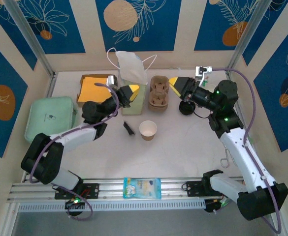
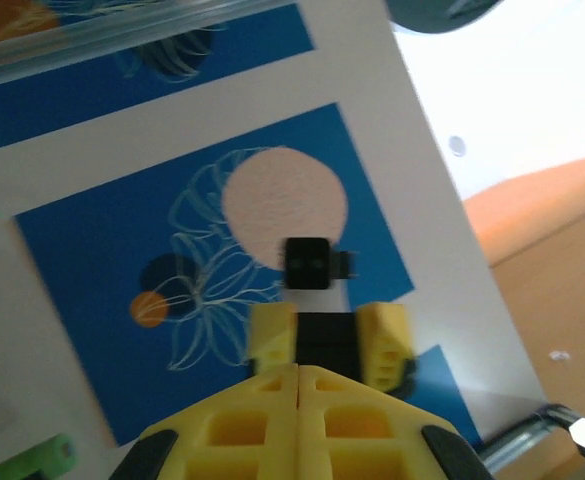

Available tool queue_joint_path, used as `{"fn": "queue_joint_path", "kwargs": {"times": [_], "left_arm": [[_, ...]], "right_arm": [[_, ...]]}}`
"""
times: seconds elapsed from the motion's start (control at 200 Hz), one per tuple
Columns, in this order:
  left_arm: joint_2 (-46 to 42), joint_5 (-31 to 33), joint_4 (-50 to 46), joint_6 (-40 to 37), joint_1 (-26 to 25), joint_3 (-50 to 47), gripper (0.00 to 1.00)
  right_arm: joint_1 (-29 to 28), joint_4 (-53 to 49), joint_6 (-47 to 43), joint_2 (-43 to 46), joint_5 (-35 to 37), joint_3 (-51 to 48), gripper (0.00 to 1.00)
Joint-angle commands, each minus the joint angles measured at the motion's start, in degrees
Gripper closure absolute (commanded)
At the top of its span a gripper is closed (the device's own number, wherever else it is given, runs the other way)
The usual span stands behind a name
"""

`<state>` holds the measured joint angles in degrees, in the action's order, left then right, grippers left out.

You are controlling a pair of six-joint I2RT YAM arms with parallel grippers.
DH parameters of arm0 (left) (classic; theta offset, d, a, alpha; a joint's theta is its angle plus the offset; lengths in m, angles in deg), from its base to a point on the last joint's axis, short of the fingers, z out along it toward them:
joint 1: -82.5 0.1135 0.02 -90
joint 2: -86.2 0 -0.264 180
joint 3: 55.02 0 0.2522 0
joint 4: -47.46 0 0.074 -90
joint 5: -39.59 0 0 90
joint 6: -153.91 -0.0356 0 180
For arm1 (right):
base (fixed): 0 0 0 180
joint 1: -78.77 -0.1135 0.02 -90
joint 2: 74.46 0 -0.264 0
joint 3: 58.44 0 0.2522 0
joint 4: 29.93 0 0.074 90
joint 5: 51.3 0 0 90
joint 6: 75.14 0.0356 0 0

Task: Pack the takeout coffee

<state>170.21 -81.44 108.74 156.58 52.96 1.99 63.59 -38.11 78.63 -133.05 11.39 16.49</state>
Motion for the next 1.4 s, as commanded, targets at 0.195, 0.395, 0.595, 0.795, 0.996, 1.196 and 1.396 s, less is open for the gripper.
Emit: {"fn": "queue_joint_path", "kwargs": {"times": [0.195,0.395,0.595,0.795,0.996,1.196,1.396], "left_arm": [[-20.21,0.35,-48.49,-29.47,9.32,-6.52,0.54],[-26.23,1.83,-66.81,-36.24,16.67,-6.68,0.47],[-28.17,3.50,-74.46,-37.82,25.59,-9.94,0.47],[-31.05,4.66,-82.05,-40.29,30.98,-10.00,0.46],[-38.76,10.09,-96.79,-47.39,33.58,-2.72,0.44],[-42.79,12.21,-104.04,-48.93,35.00,1.79,0.43],[-43.98,13.71,-108.35,-50.75,35.57,6.11,0.40]], "right_arm": [[-12.90,-34.75,-31.41,-2.64,14.47,11.30,0.44],[-28.09,-46.97,-41.03,-13.27,28.53,16.92,0.42],[-35.01,-48.25,-41.29,-23.12,31.73,19.00,0.42],[-40.98,-47.34,-44.36,-34.36,29.96,25.04,0.43],[-42.68,-42.89,-41.19,-45.31,24.11,28.49,0.43],[-45.63,-41.45,-38.79,-58.15,20.38,37.26,0.44],[-46.08,-41.10,-36.09,-69.20,17.38,46.08,0.46]]}}
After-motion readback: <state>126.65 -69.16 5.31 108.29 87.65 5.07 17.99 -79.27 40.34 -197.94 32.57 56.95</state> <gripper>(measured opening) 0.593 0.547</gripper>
